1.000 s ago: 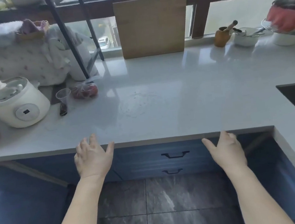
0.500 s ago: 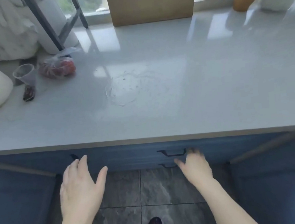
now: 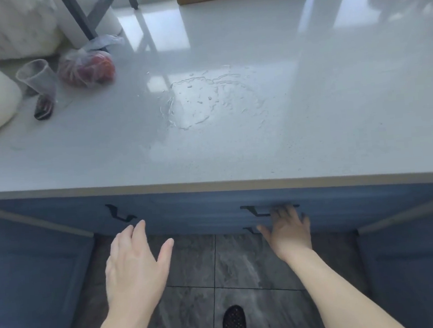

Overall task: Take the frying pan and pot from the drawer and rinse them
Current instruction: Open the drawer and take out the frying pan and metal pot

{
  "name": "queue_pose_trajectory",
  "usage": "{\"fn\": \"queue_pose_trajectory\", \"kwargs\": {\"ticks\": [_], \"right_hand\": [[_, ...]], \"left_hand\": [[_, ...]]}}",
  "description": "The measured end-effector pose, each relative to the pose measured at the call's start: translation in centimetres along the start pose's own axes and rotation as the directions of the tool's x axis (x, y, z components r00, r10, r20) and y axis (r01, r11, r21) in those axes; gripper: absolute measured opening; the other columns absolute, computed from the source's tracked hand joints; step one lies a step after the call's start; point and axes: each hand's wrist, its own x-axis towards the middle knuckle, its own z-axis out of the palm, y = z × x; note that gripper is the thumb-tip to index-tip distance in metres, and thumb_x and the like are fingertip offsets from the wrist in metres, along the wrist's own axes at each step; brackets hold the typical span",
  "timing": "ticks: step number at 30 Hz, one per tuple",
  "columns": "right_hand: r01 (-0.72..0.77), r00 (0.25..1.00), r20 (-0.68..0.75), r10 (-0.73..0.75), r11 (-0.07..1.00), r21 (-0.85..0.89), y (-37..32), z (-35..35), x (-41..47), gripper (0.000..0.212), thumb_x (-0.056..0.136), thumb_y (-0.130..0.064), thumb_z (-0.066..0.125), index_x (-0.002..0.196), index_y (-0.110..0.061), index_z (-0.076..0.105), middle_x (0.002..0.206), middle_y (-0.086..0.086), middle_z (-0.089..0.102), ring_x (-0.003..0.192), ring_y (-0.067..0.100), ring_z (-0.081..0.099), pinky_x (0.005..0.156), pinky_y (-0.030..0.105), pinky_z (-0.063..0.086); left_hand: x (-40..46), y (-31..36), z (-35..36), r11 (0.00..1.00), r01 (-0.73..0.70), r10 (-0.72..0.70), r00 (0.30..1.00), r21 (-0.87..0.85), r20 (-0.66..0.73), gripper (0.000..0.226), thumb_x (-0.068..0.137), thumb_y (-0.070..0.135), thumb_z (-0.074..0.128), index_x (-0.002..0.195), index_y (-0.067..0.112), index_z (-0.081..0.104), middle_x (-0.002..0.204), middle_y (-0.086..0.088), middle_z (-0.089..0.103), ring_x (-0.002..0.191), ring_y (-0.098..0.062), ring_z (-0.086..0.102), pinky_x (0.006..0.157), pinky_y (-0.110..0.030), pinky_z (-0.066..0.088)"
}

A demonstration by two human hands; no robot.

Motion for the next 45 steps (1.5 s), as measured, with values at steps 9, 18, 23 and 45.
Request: {"fn": "queue_pose_trajectory", "kwargs": {"ticks": [9,18,23,45], "right_hand": [[0.024,1.0,0.004,-0.024,0.999,-0.032,0.0,1.5,-2.9,0.073,0.098,-0.061,0.024,0.154,-0.015,0.021,0.16,0.002,0.022,0.15,0.021,0.004,0.118,0.05,0.009],[0.082,0.992,0.101,-0.075,0.995,-0.058,0.6,0.1,-2.9,0.08,0.094,-0.062,0.038,0.155,-0.015,0.016,0.16,0.002,0.021,0.15,0.021,0.001,0.119,0.052,0.007],[0.069,0.994,0.088,-0.06,0.992,-0.101,0.2,0.2,-3.3,0.08,0.094,-0.062,0.036,0.155,-0.013,0.019,0.16,0.002,0.022,0.15,0.023,0.003,0.118,0.055,0.006],[-0.234,0.941,-0.204,0.269,0.956,0.179,11.8,-5.9,-12.1,0.106,0.077,-0.085,0.031,0.155,-0.014,0.016,0.161,0.006,0.017,0.149,0.028,0.008,0.118,0.051,0.015]], "left_hand": [[-0.3,1.3,0.8,0.997,-0.072,0.072,0.997,0.003,-0.028,0.069,0.092,0.05,0.053,0.148,0.012,0.039,0.15,-0.008,0.041,0.142,-0.023,0.031,0.111,-0.043,0.034],[0.5,2.5,1.8,0.992,-0.129,0.13,0.989,0.017,-0.076,0.073,0.091,0.053,0.048,0.147,0.006,0.04,0.152,-0.017,0.038,0.144,-0.035,0.029,0.112,-0.05,0.034],[1.5,3.0,2.3,0.99,-0.131,0.135,0.988,0.06,-0.069,0.089,0.086,0.065,0.023,0.149,0.002,0.035,0.154,-0.018,0.034,0.145,-0.036,0.026,0.113,-0.049,0.032],[-3.3,0.2,4.8,0.978,-0.001,-0.018,0.996,0.21,0.09,0.111,0.08,0.082,0.011,0.146,-0.005,0.033,0.153,-0.022,0.032,0.142,-0.037,0.025,0.114,-0.051,0.023]]}}
